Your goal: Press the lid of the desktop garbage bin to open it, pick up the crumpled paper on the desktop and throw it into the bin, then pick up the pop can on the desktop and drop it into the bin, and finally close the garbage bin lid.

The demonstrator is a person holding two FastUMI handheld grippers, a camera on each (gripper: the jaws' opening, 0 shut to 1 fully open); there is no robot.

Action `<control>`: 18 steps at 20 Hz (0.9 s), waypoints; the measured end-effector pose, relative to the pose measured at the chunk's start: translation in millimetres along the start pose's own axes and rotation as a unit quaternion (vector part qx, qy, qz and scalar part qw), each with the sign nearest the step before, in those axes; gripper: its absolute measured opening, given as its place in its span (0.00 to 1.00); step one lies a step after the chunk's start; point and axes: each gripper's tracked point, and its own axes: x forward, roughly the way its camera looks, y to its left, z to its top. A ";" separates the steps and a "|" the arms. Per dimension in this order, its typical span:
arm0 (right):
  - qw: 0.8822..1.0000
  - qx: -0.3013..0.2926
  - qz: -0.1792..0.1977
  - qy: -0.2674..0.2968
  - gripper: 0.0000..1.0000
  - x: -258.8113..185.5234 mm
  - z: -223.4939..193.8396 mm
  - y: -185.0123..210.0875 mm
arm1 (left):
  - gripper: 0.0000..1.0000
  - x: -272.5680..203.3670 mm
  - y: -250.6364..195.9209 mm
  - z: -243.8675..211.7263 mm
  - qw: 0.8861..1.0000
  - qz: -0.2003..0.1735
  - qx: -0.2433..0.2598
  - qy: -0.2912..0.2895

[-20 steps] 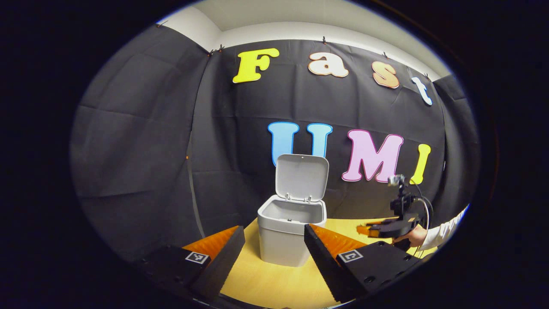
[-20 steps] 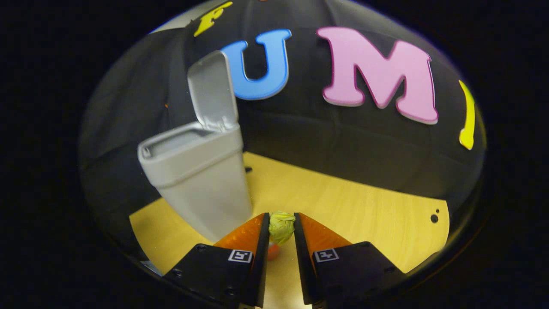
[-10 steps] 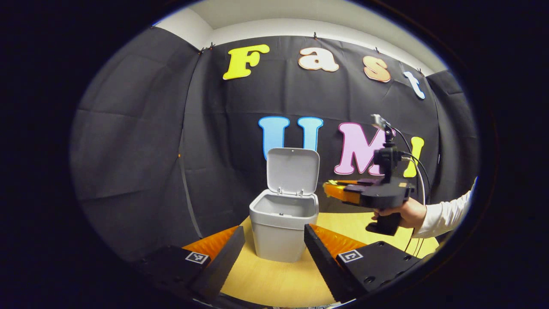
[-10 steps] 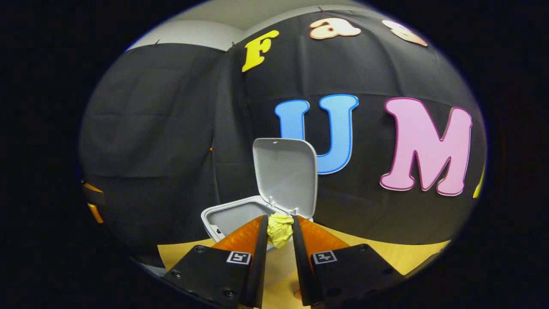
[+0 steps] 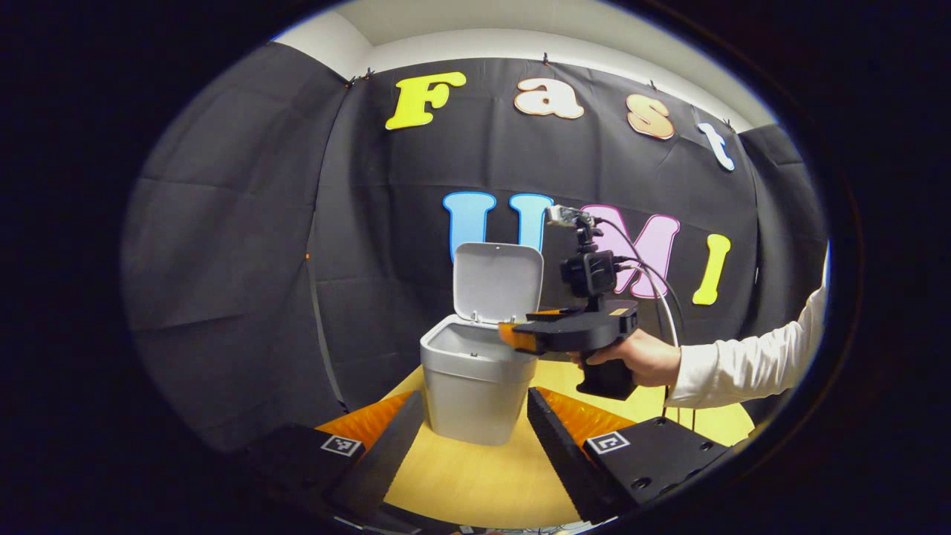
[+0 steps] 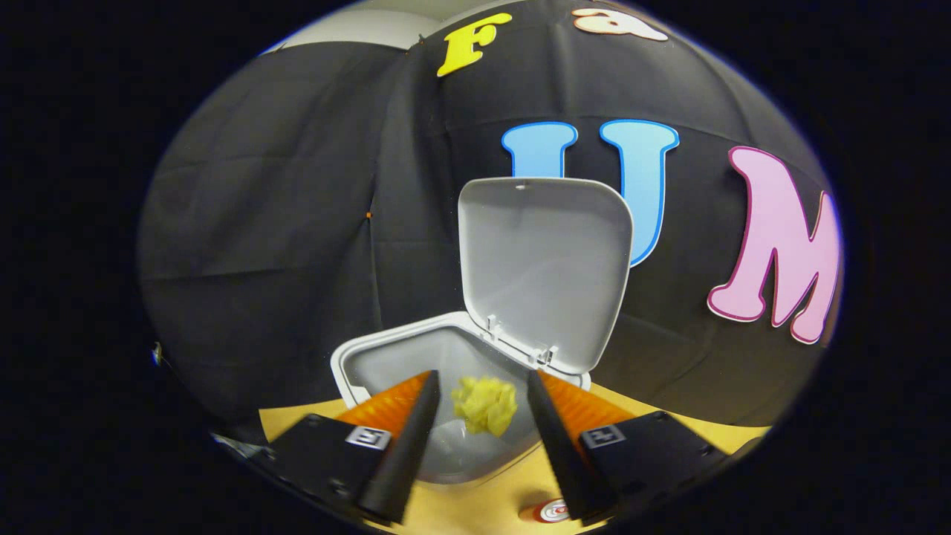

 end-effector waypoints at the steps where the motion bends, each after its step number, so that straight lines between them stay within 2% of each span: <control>1: 1.000 -0.002 -0.001 -0.004 0.89 -3.5 1.6 -1.6 | 0.94 2.7 -5.2 0.1 1.000 -0.005 -0.004 -0.007; 2: 1.000 -0.003 0.001 -0.007 0.98 -8.4 4.3 -3.5 | 0.94 7.7 -9.6 -2.9 1.000 -0.007 -0.005 -0.015; 6: 1.000 -0.013 -0.016 -0.018 0.98 -50.0 9.2 -34.7 | 0.94 34.1 -28.1 -22.5 0.999 -0.007 -0.011 -0.032; 12: 0.996 0.009 -0.084 -0.006 0.97 -132.5 -3.8 -115.4 | 0.94 80.0 -83.7 -72.7 0.997 -0.077 0.012 0.008; 18: 0.984 0.015 -0.177 0.020 0.97 -213.1 -26.0 -177.4 | 0.94 141.8 -142.3 -115.3 0.989 -0.145 0.035 0.019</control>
